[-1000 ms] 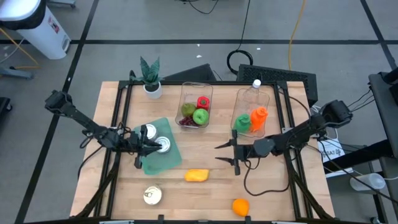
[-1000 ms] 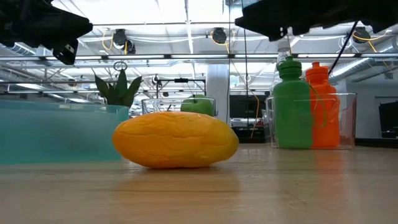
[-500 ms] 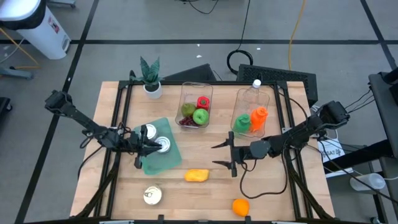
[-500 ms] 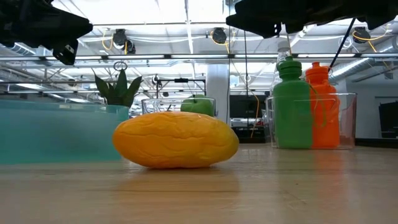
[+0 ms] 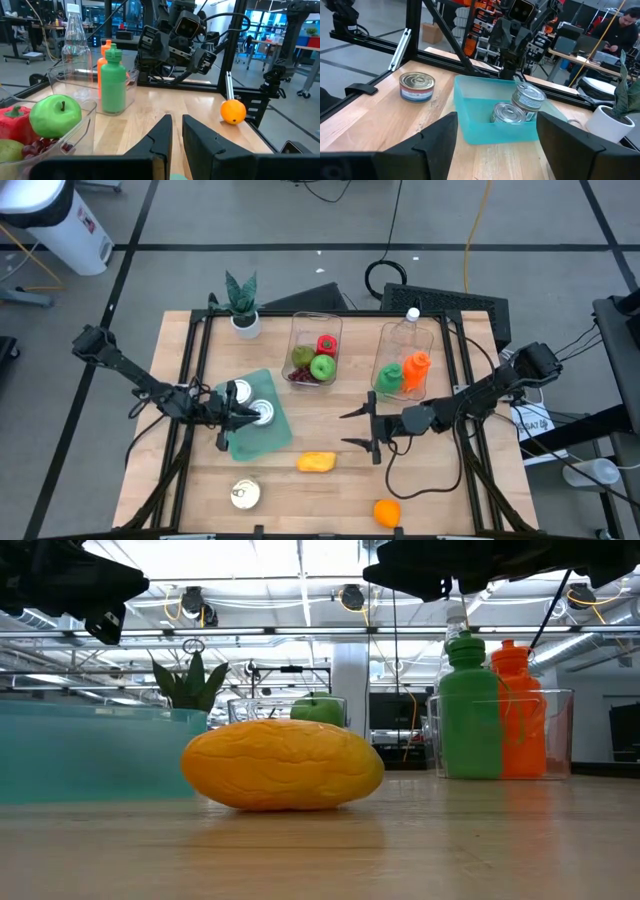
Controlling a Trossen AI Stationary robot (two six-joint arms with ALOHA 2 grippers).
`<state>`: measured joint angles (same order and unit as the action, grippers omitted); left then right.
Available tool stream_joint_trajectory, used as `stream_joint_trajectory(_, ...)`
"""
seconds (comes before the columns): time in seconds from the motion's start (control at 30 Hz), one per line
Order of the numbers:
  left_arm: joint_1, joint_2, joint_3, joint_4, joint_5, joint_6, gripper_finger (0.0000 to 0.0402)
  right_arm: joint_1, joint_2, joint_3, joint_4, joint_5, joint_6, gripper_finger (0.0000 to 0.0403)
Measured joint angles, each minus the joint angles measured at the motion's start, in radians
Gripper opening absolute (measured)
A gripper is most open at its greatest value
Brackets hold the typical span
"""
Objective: Pick & Place Food Item
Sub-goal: Put the mango into the left transparent bin
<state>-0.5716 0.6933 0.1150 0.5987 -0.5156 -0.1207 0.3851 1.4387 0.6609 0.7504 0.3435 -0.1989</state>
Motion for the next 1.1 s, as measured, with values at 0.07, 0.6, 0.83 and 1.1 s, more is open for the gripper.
stream_joint_trajectory(0.07,0.0,0.0,0.0,0.0,0.0,0.002,0.0049,0.0,0.0,0.0,0.0,0.0,0.0,0.0261)
stream_joint_trajectory(0.6,0.0,0.0,0.0,-0.005,0.0,0.007,0.0049,0.02,0.0,0.073,-0.091,-0.003,0.051,0.0261)
stream_joint_trajectory(0.83,0.0,0.0,0.0,-0.005,0.001,0.006,0.005,0.087,0.107,0.242,-0.261,0.122,0.094,0.0261)
stream_joint_trajectory(1.1,0.0,0.0,0.0,-0.021,0.002,-0.039,0.0049,0.143,0.271,0.4,-0.326,0.106,0.245,0.0282)
